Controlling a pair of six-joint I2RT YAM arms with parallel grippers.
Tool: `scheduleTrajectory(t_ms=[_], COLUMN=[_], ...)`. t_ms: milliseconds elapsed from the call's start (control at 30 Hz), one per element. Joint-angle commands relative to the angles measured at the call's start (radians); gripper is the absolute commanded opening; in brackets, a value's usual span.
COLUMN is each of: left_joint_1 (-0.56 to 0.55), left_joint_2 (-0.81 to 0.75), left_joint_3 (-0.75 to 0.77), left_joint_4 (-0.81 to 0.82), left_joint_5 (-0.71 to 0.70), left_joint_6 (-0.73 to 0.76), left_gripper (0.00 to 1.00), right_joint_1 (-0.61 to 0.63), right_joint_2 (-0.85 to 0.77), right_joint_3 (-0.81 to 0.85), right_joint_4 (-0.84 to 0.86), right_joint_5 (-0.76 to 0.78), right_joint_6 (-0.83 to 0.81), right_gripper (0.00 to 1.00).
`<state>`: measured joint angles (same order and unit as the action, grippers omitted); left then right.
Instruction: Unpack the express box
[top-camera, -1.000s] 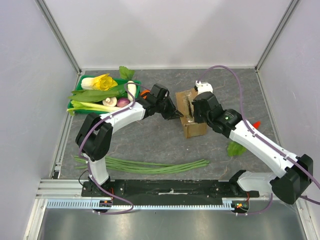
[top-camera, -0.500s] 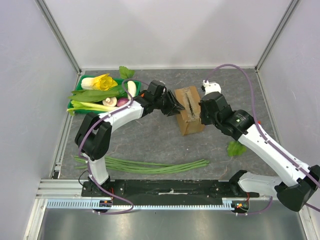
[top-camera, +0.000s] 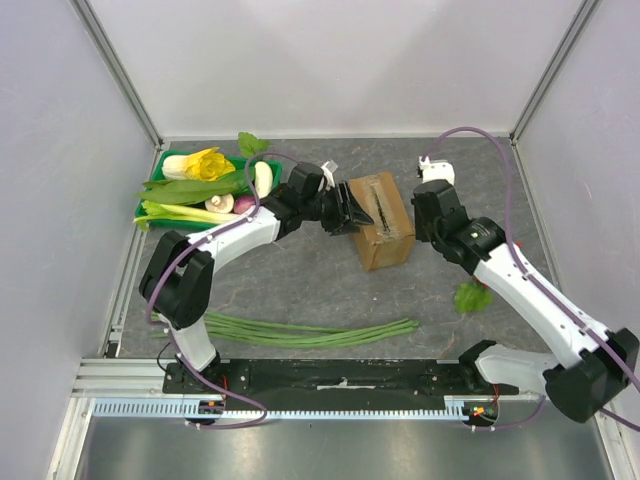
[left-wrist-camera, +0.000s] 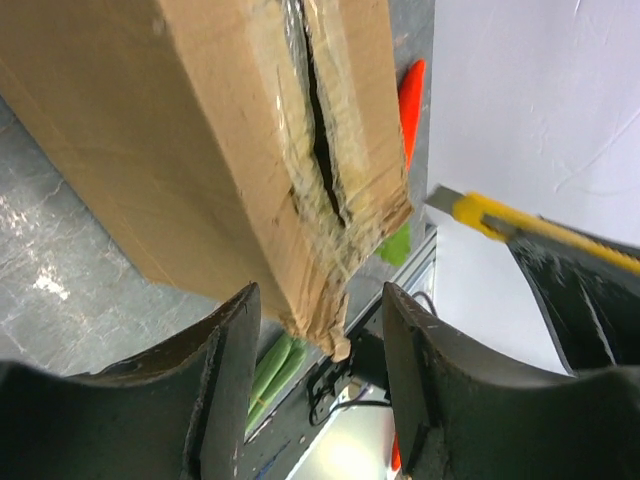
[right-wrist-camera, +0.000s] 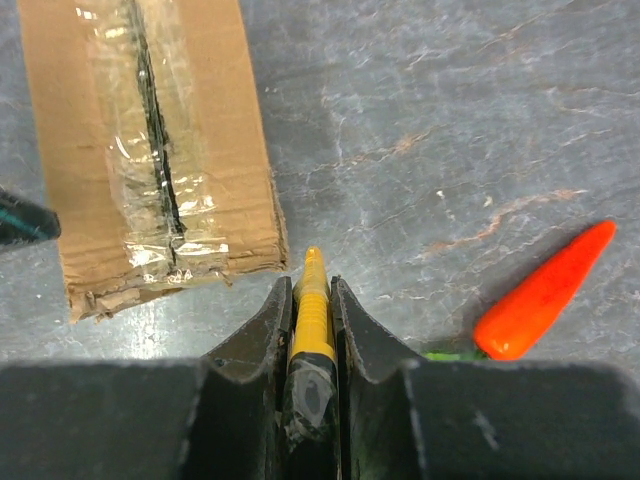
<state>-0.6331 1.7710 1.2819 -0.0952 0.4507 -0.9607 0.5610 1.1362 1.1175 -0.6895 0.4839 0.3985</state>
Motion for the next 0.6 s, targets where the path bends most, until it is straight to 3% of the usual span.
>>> scheduleTrajectory(t_ms=[0,333,567], left_joint_1=[0.003,0.045,0.105], left_joint_2=[-0.061,-0.217,-0.356], left_joint_3=[-0.044,-0.139,-0.223], left_joint_4=[0.046,-0.070,-0.097], left_joint_5=[0.089,-0.113,-0.343], left_joint_6=[0.096,0.165,0.175], left_gripper=[0.58,0.58,0.59], right_joint_1=[-0.007,-0.007,0.025], right_joint_2=[0.075,0.088,0.112], right_joint_3=[-0.016,-0.031,-0.133], right_joint_4=[0.107,0.130,0.332], right_joint_5=[-0.114,-0.355,-0.430], right_joint_6=[-0.055,0.086,0.158], right_gripper=[0.00,0.00,0.00])
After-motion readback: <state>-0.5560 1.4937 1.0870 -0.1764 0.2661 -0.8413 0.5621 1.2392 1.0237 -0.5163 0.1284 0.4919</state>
